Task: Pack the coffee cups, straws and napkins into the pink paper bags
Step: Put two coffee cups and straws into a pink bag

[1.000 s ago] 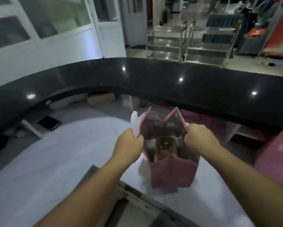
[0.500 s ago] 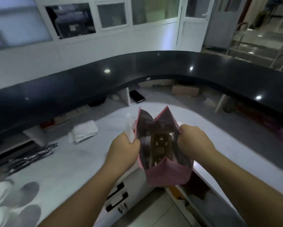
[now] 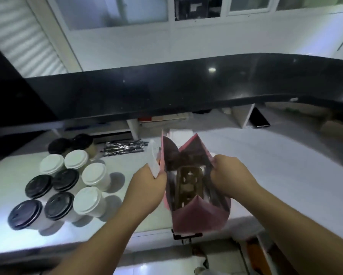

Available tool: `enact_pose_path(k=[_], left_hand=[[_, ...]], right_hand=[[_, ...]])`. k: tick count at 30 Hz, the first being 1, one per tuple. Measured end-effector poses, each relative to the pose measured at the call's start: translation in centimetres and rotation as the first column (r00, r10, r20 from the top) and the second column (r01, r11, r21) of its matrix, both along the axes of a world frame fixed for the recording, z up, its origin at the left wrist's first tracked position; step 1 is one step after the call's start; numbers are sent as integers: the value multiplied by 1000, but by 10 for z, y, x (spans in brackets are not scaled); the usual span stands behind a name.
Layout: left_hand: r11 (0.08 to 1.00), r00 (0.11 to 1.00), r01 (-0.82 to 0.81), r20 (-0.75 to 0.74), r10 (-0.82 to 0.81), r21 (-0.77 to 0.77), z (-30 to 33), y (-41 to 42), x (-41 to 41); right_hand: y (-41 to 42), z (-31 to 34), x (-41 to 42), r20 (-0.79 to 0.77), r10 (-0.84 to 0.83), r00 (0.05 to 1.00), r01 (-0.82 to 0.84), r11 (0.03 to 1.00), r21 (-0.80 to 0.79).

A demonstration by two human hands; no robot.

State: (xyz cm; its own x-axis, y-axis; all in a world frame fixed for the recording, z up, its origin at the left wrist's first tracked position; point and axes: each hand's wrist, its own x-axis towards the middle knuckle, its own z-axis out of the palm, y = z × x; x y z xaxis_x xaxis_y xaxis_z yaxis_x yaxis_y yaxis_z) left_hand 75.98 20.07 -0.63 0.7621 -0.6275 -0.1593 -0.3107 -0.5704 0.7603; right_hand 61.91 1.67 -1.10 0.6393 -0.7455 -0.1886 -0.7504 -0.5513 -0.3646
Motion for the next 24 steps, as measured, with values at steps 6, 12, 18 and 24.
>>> enact_pose_path(k=[6,12,18,24], left_hand=[[989,991,-133,19,132,65,8,9,43],[972,974,-226,28,224,59,7,21,76],[976,982,-184,70,177,115,6,37,109],[999,1000,-27,-14,27,30,7,50,133]], right_hand=[[-4,-5,60,-2,169,986,-169,985,36],[-2,-6,102,-21,298,954,-298,954,22],[12,-3,129,2,295,956,-294,953,74],[30,-6,146,-46,196,980,-191,977,100]])
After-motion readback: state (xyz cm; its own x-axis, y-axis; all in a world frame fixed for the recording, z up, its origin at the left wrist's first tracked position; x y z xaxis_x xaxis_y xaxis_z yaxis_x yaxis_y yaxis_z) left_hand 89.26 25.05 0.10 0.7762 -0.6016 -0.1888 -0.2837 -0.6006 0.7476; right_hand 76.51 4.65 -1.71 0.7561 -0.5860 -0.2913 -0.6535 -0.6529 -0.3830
